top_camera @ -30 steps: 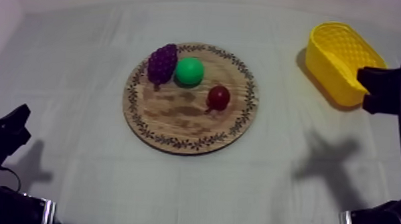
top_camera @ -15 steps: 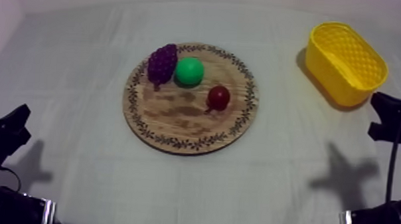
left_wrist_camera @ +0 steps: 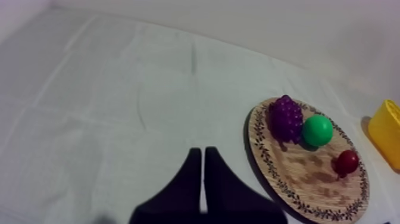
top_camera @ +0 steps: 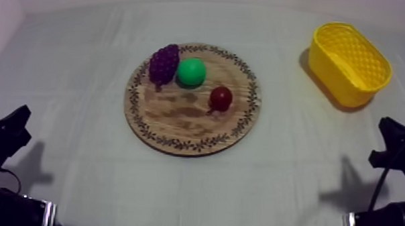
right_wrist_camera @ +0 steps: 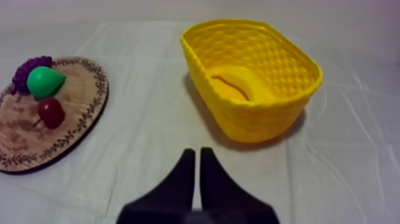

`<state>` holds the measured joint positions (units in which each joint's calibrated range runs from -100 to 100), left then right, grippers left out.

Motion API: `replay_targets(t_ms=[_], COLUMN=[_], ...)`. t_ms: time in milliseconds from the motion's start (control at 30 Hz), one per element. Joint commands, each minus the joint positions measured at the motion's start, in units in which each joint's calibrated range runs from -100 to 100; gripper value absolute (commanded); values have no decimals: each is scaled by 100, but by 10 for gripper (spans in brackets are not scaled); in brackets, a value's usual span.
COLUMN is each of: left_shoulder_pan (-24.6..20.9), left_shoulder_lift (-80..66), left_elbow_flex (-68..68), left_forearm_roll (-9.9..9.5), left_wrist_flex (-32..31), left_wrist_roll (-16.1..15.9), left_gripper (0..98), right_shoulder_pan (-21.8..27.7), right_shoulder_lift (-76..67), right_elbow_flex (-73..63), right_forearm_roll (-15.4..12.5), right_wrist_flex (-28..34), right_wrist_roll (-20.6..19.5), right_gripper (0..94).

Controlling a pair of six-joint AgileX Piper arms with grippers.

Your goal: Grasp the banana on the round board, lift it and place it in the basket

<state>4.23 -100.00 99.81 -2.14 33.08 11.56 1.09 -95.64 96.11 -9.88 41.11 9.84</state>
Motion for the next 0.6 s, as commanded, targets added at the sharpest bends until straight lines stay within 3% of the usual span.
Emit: replay_targets(t_ms=[0, 267, 567], left_shoulder_pan=[0, 0, 0], left_shoulder_lift=[0, 0, 0], left_elbow_flex=[-3, -3, -3], left_forearm_roll=[-3, -3, -3], left_wrist_flex=[-2, -2, -2], left_wrist_roll=[0, 1, 0], left_gripper=[1, 1, 1], right_shoulder_pan=[-4, -32, -32], right_shoulder_lift=[6, -2, -3], right_elbow_flex=[46, 308, 343], right_forearm_roll=[117, 709, 824], right_wrist_flex=[-40, -259, -295], right_wrist_roll=[-259, -1000, 305], right_gripper=[6, 6, 5])
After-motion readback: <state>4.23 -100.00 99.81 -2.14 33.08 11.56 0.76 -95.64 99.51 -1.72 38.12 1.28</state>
